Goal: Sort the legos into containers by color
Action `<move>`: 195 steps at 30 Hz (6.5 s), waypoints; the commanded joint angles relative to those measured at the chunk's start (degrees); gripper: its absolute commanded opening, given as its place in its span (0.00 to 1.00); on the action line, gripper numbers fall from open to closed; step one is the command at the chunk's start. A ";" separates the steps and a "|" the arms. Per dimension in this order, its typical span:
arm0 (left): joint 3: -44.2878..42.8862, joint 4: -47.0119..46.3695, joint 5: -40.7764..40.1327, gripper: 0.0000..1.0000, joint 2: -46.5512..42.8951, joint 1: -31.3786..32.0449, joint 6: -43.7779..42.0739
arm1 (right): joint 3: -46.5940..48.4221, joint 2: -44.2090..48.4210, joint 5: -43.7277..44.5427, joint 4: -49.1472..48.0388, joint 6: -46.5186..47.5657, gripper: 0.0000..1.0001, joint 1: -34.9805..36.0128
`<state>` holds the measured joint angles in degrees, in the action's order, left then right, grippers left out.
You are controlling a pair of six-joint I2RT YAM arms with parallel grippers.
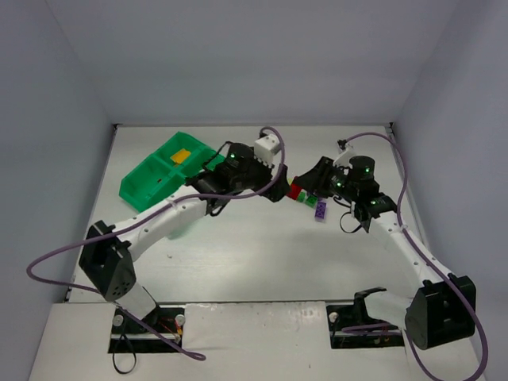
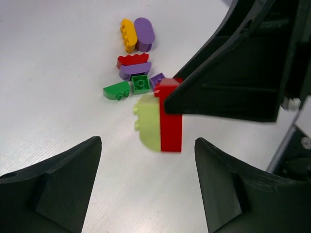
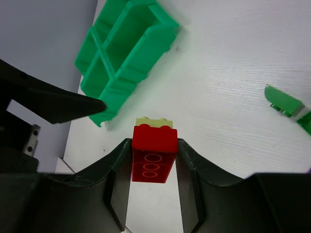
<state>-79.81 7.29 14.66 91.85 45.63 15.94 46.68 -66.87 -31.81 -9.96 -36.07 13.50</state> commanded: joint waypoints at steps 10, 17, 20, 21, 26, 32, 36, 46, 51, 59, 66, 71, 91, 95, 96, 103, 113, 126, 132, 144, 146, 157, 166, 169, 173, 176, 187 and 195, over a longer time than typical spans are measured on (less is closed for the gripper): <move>6.51 -14.32 44.89 0.72 -10.99 -19.78 6.47 | 2.98 5.70 -25.37 -7.27 11.73 0.00 -7.70; 2.03 -17.46 52.75 0.72 -8.18 -19.96 7.61 | 7.45 6.32 -35.85 -9.73 13.66 0.00 -7.61; 1.33 -17.48 53.28 0.72 -8.18 -19.61 6.47 | 8.43 5.97 -37.61 -9.99 13.66 0.00 -7.52; 0.89 -17.48 53.46 0.72 -8.01 -19.44 6.21 | 8.78 5.88 -38.32 -10.43 13.40 0.00 -7.43; -1.40 -17.84 55.48 0.72 -6.16 -16.46 6.38 | 10.01 5.44 -40.61 -11.05 13.22 0.00 -6.56; -3.42 -17.48 55.48 0.72 -4.14 -13.11 6.03 | 9.93 5.61 -40.52 -11.14 13.14 0.00 -6.11; -4.30 -17.48 55.83 0.72 -3.17 -11.97 6.29 | 9.93 5.70 -39.99 -11.14 12.96 0.00 -5.41; -6.58 -17.48 55.92 0.71 -0.27 -10.30 7.43 | 9.31 6.40 -38.85 -11.31 13.05 0.00 -3.65; -6.67 -18.19 57.24 0.62 0.52 -10.03 8.93 | 9.14 6.58 -38.50 -11.31 12.96 0.00 -3.39; -6.06 -17.75 59.08 0.49 0.17 -9.85 9.10 | 8.87 6.84 -38.24 -11.31 12.96 0.00 -3.39; -5.97 -15.90 59.87 0.45 -0.27 -10.29 8.31 | 8.43 7.28 -38.32 -11.23 12.96 0.00 -3.48; -5.97 -15.99 61.55 0.19 -0.01 -10.38 8.58 | 8.43 7.46 -38.76 -11.23 12.70 0.00 -3.30; -4.74 -11.69 62.42 0.00 -3.26 -13.02 4.63 | 5.71 10.01 -39.99 -9.12 14.01 0.00 -3.39; -4.13 -10.10 62.51 0.00 -4.22 -13.98 3.57 | 5.62 10.44 -40.17 -8.42 14.63 0.00 -3.57; -4.04 -9.84 62.51 0.00 -4.31 -14.07 3.39 | 5.62 10.53 -40.17 -8.24 14.72 0.00 -3.74; -3.51 -8.43 62.60 0.00 -5.10 -15.48 2.60 | 5.62 10.71 -40.52 -6.92 15.60 0.00 -4.18; -2.72 -7.38 62.43 0.00 -6.25 -16.97 1.37 | 5.97 10.45 -39.91 -5.69 16.04 0.00 -4.36; 2.46 5.63 53.03 0.00 -11.95 -19.87 -5.57 | 5.80 10.80 -36.92 -1.91 17.97 0.00 -4.44; 4.75 9.93 46.61 0.00 -14.95 -21.45 -7.33 | 5.71 10.71 -34.73 -1.03 18.32 0.00 -4.44; 6.68 16.62 35.36 0.00 -19.34 -25.15 -8.91 | 6.41 9.57 -32.00 0.38 18.76 0.00 -4.44; 6.86 17.40 32.64 0.00 -19.78 -25.50 -9.09 | 6.76 9.30 -31.56 0.64 18.76 0.00 -4.53; 6.25 20.83 23.32 0.00 -21.63 -28.75 -9.70 | 8.25 6.93 -30.15 1.34 19.20 0.00 -4.62; 5.28 22.77 15.68 0.00 -22.51 -30.68 -9.26 | 9.66 5.17 -29.36 2.04 19.81 0.00 -4.53; 5.02 23.12 13.48 0.00 -22.86 -31.04 -9.26 | 10.01 4.47 -29.01 2.13 19.82 0.00 -4.62; 4.75 23.56 10.57 0.00 -23.39 -31.21 -9.44 | 10.36 3.77 -28.74 2.22 19.55 0.00 -4.62; 4.23 23.82 9.17 0.00 -23.39 -31.47 -9.70 | 10.54 3.50 -28.48 2.31 19.38 0.00 -4.62; 4.22 24.26 3.98 0.00 -23.56 -32.35 -9.70 | 10.72 3.33 -26.81 2.66 19.29 0.00 -4.62; 3.87 24.44 0.73 0.00 -23.12 -32.71 -9.53 | 10.72 2.97 -26.19 3.01 19.46 0.00 -4.62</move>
<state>-72.34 33.21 17.61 70.17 13.47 6.63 54.57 -63.53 -57.87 -4.43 -16.82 9.30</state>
